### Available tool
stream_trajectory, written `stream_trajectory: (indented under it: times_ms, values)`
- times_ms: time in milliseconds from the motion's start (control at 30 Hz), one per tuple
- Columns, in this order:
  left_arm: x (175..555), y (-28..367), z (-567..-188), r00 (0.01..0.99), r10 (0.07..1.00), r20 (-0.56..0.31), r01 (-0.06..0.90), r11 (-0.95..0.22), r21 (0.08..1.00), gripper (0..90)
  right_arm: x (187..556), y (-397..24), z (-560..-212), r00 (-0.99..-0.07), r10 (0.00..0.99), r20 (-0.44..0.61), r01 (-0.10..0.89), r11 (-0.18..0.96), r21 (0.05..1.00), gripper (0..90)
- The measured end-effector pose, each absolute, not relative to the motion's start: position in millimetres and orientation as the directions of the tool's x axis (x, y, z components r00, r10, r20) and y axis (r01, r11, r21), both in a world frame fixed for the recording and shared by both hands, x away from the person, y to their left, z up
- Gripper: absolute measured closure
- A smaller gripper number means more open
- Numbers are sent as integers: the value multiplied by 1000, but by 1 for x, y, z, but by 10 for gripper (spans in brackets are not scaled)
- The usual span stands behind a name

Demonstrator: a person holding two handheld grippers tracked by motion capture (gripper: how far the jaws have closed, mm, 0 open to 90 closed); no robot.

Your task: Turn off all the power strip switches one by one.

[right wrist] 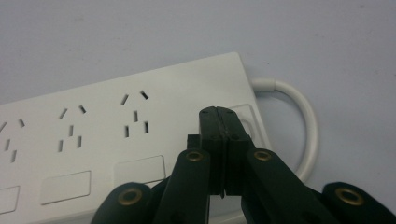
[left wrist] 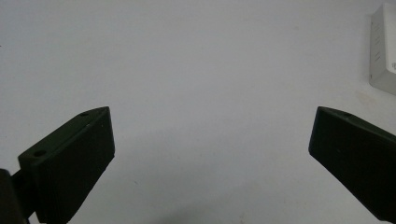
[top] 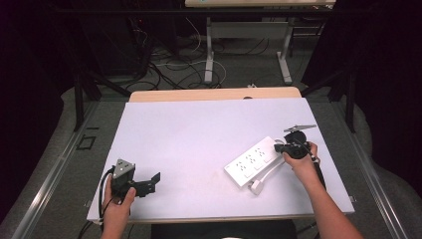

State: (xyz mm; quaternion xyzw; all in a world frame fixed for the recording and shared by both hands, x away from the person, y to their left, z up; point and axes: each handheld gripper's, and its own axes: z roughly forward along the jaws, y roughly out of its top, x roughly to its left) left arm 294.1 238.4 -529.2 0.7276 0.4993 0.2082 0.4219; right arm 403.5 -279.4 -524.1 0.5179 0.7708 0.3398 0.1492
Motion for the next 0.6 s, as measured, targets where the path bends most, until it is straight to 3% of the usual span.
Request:
stream_trajectory:
  times_ms: [600]
  values:
    - [294,238,-529,414,902,-118,558,-150,816,3,387,-258,-515,-508,856,96,658,314,684,887]
